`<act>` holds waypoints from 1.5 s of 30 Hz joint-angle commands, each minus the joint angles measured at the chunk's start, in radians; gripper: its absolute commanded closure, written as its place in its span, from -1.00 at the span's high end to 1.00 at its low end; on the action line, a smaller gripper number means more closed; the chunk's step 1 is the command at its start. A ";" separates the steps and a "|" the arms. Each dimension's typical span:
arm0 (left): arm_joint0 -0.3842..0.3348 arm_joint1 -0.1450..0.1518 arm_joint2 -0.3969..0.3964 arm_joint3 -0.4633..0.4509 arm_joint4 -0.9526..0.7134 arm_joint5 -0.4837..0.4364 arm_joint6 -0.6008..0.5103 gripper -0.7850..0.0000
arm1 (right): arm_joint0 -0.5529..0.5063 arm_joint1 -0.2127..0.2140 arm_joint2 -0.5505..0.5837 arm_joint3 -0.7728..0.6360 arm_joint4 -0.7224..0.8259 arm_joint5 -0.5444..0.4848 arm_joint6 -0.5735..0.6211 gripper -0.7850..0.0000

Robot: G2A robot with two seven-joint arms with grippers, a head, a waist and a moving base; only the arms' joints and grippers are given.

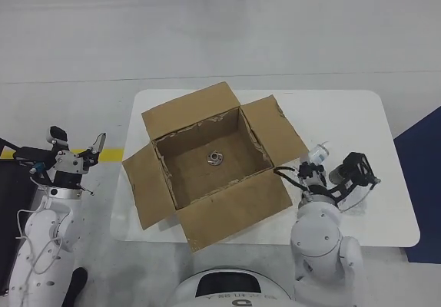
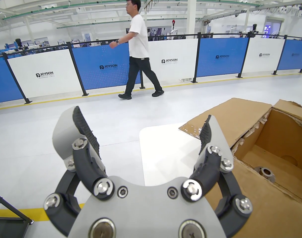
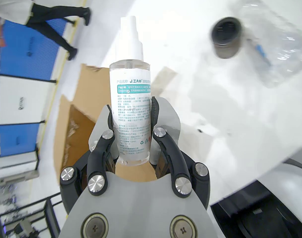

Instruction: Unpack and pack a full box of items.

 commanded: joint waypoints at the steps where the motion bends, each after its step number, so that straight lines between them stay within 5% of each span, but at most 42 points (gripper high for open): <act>1: 0.000 0.000 0.000 0.000 0.000 0.000 0.000 1.00 | 0.026 0.014 -0.035 0.007 0.002 -0.067 0.009 -1.00; 8: 0.000 0.000 0.000 0.000 0.000 0.000 0.000 1.00 | 0.249 0.053 -0.262 0.192 -0.201 -0.019 0.168 -1.00; 17: 0.000 0.000 0.000 0.000 0.000 0.000 0.000 1.00 | 0.601 0.007 -0.435 0.586 -0.427 0.060 0.561 -1.00; 26: 0.000 0.000 0.000 0.000 0.000 0.000 0.000 1.00 | 0.729 -0.089 -0.355 0.934 -0.561 -0.090 0.711 -1.00; 31: 0.000 0.000 0.000 0.000 0.000 0.000 0.000 1.00 | 0.726 -0.154 -0.274 1.013 -0.693 -0.147 0.768 -1.00; 36: 0.000 0.000 0.000 0.000 0.000 0.000 0.000 1.00 | 0.712 -0.164 -0.209 1.019 -0.772 -0.194 0.815 -1.00; 37: 0.000 0.000 0.000 0.000 0.000 0.000 0.000 1.00 | 0.708 -0.165 -0.193 1.026 -0.783 -0.211 0.833 -0.96; 39: 0.000 0.000 0.000 0.000 0.000 0.000 0.000 1.00 | 0.712 -0.167 -0.163 1.053 -0.840 -0.273 0.894 -0.35; 40: 0.000 0.000 0.000 0.000 0.000 0.000 0.000 1.00 | 0.714 -0.170 -0.151 1.048 -0.862 -0.287 0.909 -0.20; 43: 0.000 0.000 0.000 0.000 0.000 0.000 0.000 1.00 | 0.717 -0.174 -0.132 1.038 -0.874 -0.309 0.930 0.00; 44: 0.000 0.000 0.000 0.000 0.000 0.000 0.000 1.00 | 0.716 -0.174 -0.131 1.032 -0.874 -0.309 0.930 0.54; 45: 0.000 0.000 0.000 0.000 0.000 0.000 0.000 1.00 | 0.714 -0.173 -0.131 1.023 -0.872 -0.307 0.928 0.69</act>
